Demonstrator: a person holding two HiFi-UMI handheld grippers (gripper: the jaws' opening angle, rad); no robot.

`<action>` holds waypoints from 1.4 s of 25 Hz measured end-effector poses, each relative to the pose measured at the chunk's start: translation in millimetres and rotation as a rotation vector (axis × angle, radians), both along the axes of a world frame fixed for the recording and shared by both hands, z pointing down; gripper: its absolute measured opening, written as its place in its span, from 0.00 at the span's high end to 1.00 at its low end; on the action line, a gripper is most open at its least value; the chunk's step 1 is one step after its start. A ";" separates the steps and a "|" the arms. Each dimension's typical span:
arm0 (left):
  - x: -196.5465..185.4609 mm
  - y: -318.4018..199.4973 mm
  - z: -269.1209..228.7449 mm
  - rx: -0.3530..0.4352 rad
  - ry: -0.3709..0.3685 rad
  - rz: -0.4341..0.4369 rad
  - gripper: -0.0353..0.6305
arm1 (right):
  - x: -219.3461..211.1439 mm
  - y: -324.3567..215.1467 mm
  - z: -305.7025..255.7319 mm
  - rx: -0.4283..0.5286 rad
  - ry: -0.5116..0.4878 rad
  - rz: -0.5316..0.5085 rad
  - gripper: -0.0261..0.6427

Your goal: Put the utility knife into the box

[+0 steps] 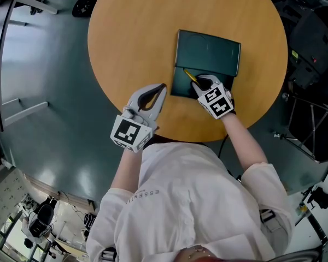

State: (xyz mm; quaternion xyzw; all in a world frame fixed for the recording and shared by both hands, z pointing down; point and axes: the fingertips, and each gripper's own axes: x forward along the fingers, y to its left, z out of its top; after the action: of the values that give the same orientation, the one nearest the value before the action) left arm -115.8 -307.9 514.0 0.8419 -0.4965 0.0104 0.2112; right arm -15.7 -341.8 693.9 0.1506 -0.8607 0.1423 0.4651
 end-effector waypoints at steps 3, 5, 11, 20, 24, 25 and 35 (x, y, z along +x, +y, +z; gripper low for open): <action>2.5 1.4 -4.4 0.016 -0.025 0.017 0.94 | -3.9 -1.1 -16.8 0.002 -0.060 0.046 0.85; 9.5 2.7 -9.6 0.038 -0.033 0.038 0.94 | -5.6 -0.4 -35.5 0.024 -0.104 0.071 0.85; 36.1 9.3 -35.8 0.106 -0.042 0.084 0.94 | 4.2 -1.3 -114.8 0.160 -0.279 0.162 0.85; 66.5 26.3 -87.9 0.232 -0.064 0.093 0.94 | 64.8 11.5 -234.6 0.401 -0.557 0.404 0.97; 81.0 48.4 -103.1 0.265 -0.082 0.083 0.94 | 90.2 39.4 -274.6 0.517 -0.638 0.400 0.97; 84.1 55.0 -106.2 0.271 -0.086 0.077 0.94 | 95.5 46.6 -280.4 0.535 -0.650 0.394 0.97; 105.8 120.4 -96.1 0.229 -0.086 0.056 0.94 | 128.4 115.6 -273.6 0.532 -0.659 0.399 0.97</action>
State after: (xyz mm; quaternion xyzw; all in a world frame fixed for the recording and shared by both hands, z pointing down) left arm -10.0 -187.5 417.9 0.8728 -0.4794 -0.0043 0.0915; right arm 112.7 -226.2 420.2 0.3741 -0.9233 0.0437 0.0756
